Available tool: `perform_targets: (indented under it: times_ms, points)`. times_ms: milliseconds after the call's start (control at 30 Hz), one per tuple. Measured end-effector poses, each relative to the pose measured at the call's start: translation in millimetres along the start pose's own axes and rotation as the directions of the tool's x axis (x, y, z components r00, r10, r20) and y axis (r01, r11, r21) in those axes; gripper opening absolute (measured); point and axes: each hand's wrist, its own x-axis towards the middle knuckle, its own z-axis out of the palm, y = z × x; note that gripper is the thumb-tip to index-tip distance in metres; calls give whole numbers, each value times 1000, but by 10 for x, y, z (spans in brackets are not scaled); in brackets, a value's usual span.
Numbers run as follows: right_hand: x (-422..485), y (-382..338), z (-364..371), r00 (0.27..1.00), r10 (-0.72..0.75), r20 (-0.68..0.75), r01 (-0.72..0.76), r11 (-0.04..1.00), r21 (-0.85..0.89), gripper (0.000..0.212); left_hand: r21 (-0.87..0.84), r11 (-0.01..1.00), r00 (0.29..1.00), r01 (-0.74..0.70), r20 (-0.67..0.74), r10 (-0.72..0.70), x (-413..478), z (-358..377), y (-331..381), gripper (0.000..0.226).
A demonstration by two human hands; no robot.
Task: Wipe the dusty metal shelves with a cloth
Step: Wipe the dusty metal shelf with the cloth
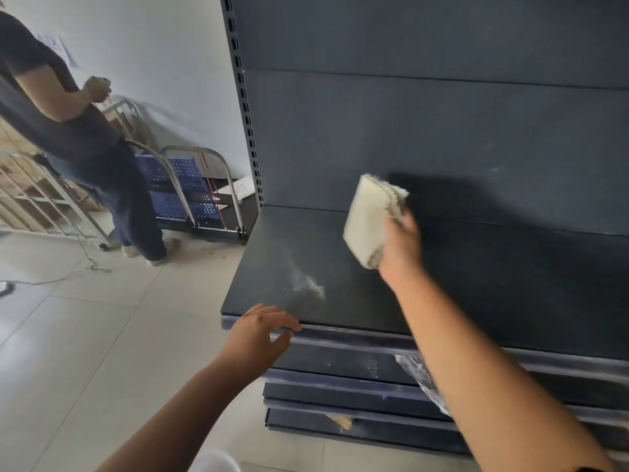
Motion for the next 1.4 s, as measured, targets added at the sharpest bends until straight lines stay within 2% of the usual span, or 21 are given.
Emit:
perform_targets:
  times_ms: [67, 133, 267, 333, 400, 467, 533, 667, 733, 767, 800, 833, 900, 967, 1067, 1133, 1200, 1300, 1367, 1400]
  points:
    - [80, -38, -489, 989, -95, -110, 68, 971, -229, 36, -10, 1000, 1000, 4, 6, -4, 11, -4, 0, 19]
    - [22, -117, -881, 963, -195, -188, 89, 884, -459, 38, -4, 1000, 999, -3, 35, 3, 24, -21, -16, 18]
    - [-371, -258, -1241, 913, -328, -242, 87, 738, -669, 40, -23, 998, 995, -51, 90, 52, 7, -140, -122, 18]
    - [-582, -177, -1181, 948, -269, -172, 48, 653, -756, 44, -10, 996, 990, -84, 110, 85, -16, -199, -201, 20]
    - [-786, -3, -951, 989, -147, -17, 67, 548, -834, 44, 16, 993, 985, -116, 127, 113, -78, -313, -314, 21]
    - [-961, 252, -605, 983, -61, 174, 184, 378, -907, 44, 30, 991, 984, -133, 124, 128, -154, -444, -456, 21]
    - [-1067, 540, -177, 938, -52, 344, 346, 224, -911, 47, 34, 988, 983, -153, 108, 148, -253, -570, -630, 22]
    - [-1379, 803, 954, 936, 6, 351, 343, 195, -919, 54, 45, 984, 979, -174, 114, 168, -508, -771, -1025, 20]
    - [-1564, 926, 1535, 901, 80, 426, 410, 165, -897, 56, 17, 985, 975, -173, 143, 168, -634, -851, -1213, 19]
    - [-1646, 988, 1791, 871, 121, 476, 452, 181, -873, 56, 2, 985, 972, -170, 162, 167, -687, -886, -1297, 19]
    - [-1718, 1037, 2018, 844, 161, 512, 467, 250, -848, 55, -5, 986, 969, -166, 187, 164, -728, -919, -1373, 18]
    - [-1788, 1043, 2206, 836, 191, 515, 427, 364, -828, 53, -1, 986, 964, -165, 210, 161, -759, -947, -1440, 18]
    - [-1900, 1002, 2464, 852, 228, 471, 251, 612, -750, 45, 11, 987, 961, -162, 227, 155, -795, -990, -1551, 17]
    - [-1972, 903, 2566, 892, 243, 381, 54, 779, -624, 41, 9, 988, 962, -154, 230, 148, -803, -1025, -1621, 17]
    - [-1961, 665, 2443, 922, 300, 244, -203, 912, -356, 35, 13, 986, 957, -167, 242, 159, -776, -1062, -1665, 18]
    - [-1849, 489, 2198, 930, 306, 204, -277, 948, -159, 30, 9, 985, 953, -174, 254, 166, -735, -1068, -1665, 18]
    - [-1708, 288, 1854, 966, 226, 125, -219, 973, -68, 28, -5, 985, 950, -174, 263, 170, -678, -1063, -1642, 18]
    - [-1448, -44, 1171, 997, 37, -67, -42, 996, -81, 24, -24, 980, 949, -195, 246, 195, -571, -1052, -1558, 19]
    - [-1288, -244, 635, 973, -84, -215, 54, 989, -140, 25, -24, 974, 946, -227, 231, 226, -507, -1040, -1475, 19]
    - [-1227, -334, 349, 943, -156, -294, 90, 970, -226, 27, -24, 972, 946, -235, 223, 235, -482, -1025, -1434, 19]
